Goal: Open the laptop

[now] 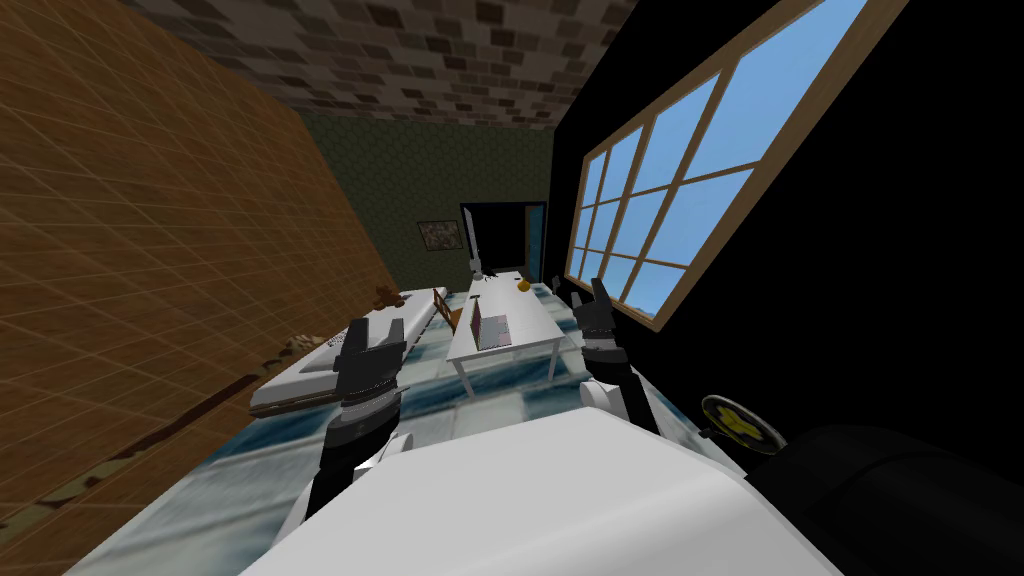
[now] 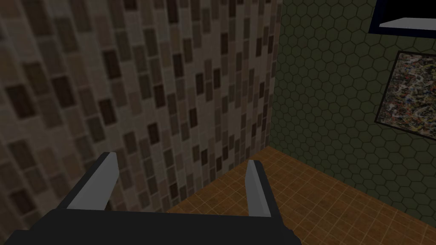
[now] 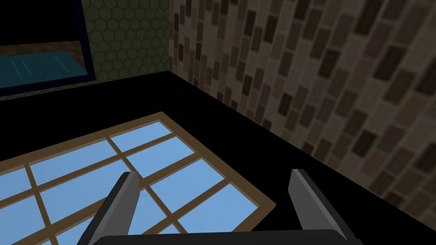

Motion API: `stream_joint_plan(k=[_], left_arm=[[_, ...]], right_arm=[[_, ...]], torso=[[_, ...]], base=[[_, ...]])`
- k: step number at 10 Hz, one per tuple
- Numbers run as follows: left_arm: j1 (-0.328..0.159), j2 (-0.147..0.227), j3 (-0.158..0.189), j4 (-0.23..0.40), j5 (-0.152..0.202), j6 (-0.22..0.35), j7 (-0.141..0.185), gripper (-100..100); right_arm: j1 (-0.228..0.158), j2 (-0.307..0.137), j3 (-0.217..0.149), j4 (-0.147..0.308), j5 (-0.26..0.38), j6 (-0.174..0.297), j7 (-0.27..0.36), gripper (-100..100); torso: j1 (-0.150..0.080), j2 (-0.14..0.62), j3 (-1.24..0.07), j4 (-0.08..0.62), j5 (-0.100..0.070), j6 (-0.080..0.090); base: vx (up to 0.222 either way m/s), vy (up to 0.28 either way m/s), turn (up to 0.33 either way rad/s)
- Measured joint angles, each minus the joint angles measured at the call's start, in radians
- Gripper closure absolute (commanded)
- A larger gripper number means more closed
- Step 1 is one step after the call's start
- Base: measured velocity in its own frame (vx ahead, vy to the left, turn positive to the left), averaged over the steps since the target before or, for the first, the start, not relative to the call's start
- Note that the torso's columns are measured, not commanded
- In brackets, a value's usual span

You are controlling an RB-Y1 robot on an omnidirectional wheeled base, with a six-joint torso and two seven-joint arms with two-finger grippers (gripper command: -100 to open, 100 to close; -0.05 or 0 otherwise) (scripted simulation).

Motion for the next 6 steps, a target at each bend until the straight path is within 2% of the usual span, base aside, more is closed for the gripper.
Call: stream_joint_plan(k=[2, 6], left_arm=[[0.0, 0.0, 0.0, 0.0, 0.0, 0.0, 0.0, 0], [0.0, 0.0, 0.0, 0.0, 0.0, 0.0, 0.0, 0]], right_arm=[[0.0, 0.0, 0.0, 0.0, 0.0, 0.0, 0.0, 0], [0.0, 0.0, 0.0, 0.0, 0.0, 0.0, 0.0, 0]], torso=[[0.0, 0.104, -0.209, 0.105, 0.0, 0.0], [0.0, 0.396, -0.792, 0.396, 0.0, 0.0]], base=[[0.0, 0.0, 0.0], [0.0, 0.0, 0.0]])
